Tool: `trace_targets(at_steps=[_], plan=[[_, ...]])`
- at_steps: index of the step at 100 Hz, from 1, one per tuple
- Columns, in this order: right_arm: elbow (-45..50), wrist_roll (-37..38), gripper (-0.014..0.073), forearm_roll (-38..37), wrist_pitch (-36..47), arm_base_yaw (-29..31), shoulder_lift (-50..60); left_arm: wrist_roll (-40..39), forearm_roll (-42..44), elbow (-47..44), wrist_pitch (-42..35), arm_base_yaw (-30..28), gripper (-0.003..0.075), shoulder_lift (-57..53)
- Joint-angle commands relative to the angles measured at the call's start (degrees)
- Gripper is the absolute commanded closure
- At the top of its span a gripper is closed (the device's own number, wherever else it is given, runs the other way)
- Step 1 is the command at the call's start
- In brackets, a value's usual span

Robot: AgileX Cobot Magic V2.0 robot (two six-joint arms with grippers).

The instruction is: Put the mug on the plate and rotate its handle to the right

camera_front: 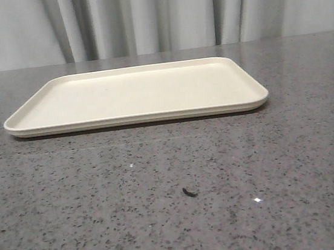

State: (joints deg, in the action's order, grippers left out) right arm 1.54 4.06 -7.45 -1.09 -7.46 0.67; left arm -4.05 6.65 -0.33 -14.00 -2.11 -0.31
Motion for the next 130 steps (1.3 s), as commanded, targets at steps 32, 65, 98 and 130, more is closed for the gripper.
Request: trace_targets(at_steps=[32,65,98,130], plan=[[-7.43,-0.29,0.0692,7.45,8.39,0.08,0.74,-8.58,-0.9,10.89,-3.7,0.19,0.0739,-1.34],[-26.11,-0.29,0.0692,7.14,6.13,0.08,-6.71,-9.81,-0.9,28.5,5.32,0.19,0.0739,9.4],[-48.87,-0.29,0.066,7.14,1.63,-0.2,-22.36,-9.47,3.72,55.43,18.1,0.19,0.0738,26.61],[-62.53,-0.29,0.0237,7.08,-1.78,-1.29,-31.14,-0.99,5.06,84.24,42.2,0.19,0.0602,43.67]])
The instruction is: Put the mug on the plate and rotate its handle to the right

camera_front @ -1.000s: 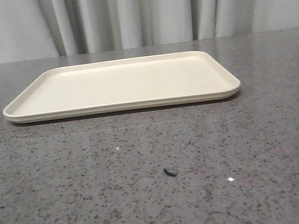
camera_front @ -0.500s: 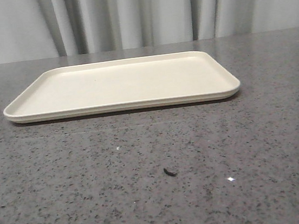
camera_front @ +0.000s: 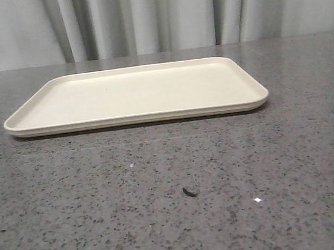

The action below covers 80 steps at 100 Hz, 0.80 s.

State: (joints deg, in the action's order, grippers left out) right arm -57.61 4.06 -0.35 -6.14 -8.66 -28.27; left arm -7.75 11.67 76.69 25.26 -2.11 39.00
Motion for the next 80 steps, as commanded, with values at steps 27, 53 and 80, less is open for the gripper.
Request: trace_targets(at_steps=[27,53,80], plan=[[-3.41,-0.29,0.0206,-4.16,6.96,-0.08,-2.37,5.54,-1.87,18.76,13.96,0.19,0.0324,12.43],[-6.51,-0.29,0.0193,-5.36,0.7,-0.08,-3.74,5.54,-2.46,19.81,19.21,0.19,0.0324,13.95],[-25.32,-0.33,0.0008,-7.98,-23.82,-0.08,-15.59,6.73,-2.46,28.01,33.83,0.19,0.0318,21.06]])
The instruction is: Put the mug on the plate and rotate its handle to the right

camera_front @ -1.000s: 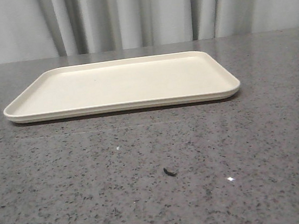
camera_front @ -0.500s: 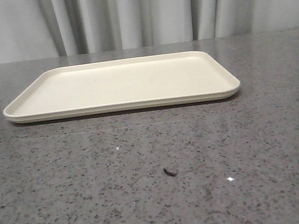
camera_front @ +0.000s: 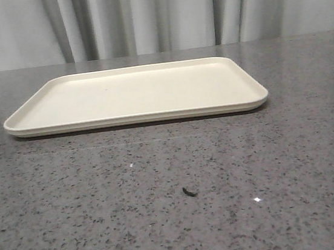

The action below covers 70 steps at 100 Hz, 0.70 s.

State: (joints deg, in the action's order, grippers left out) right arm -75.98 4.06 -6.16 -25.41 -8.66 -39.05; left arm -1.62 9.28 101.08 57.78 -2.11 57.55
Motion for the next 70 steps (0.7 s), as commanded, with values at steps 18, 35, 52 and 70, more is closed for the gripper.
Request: trace_targets(at_steps=[18,35,52,70], plan=[[-19.29,-4.79,-0.0001,-5.6,-16.3,-0.08,-13.45,1.62,2.04,5.16,10.6,0.19,0.0318,6.59],[-24.03,-7.89,-0.0001,-5.6,-22.36,-0.08,-18.69,1.62,1.15,3.32,14.59,0.19,0.0318,7.92],[-24.09,-7.89,-0.0001,-5.54,-25.56,-0.08,-20.69,2.48,0.69,-4.44,14.59,0.19,0.0318,5.48],[-24.09,-7.89,-0.0001,-5.25,-25.93,-0.08,-22.63,3.0,0.82,-14.99,14.59,0.19,0.0319,4.47]])
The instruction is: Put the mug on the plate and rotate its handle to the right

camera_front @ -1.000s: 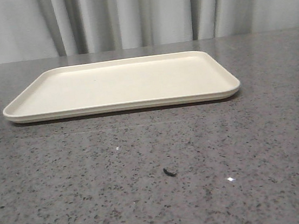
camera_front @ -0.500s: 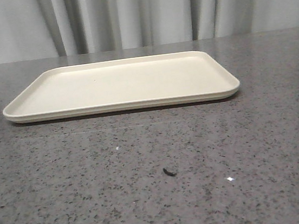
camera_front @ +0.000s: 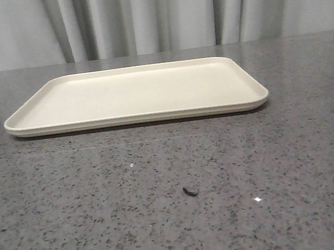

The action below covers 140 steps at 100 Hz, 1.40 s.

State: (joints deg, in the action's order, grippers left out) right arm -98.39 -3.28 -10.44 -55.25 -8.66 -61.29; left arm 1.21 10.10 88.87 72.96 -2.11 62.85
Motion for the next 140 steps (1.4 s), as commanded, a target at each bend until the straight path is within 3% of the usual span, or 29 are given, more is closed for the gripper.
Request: trace_targets(at_steps=[1,22,89,132,140], plan=[[-1.69,-0.55,-0.0001,-0.97,3.9,-0.08,-0.46,0.17,0.0,-3.49,-0.59,0.19,0.0319,-0.82],[-1.69,-0.55,-0.0001,-0.97,3.84,-0.08,-1.58,0.17,-0.22,-11.84,-0.59,0.19,0.0319,-0.82],[-1.69,-0.55,-0.0001,-0.97,3.84,-0.08,-3.3,0.56,-0.14,-26.51,-0.87,0.19,0.0319,-0.82],[-1.69,-0.55,-0.0001,-0.97,3.13,-0.08,-3.3,0.56,-0.19,-27.66,-2.23,0.19,0.032,5.05],[-1.69,-0.55,-0.0001,-0.97,2.91,-0.08,-3.3,0.56,-0.23,-27.66,-2.22,0.19,0.035,5.26]])
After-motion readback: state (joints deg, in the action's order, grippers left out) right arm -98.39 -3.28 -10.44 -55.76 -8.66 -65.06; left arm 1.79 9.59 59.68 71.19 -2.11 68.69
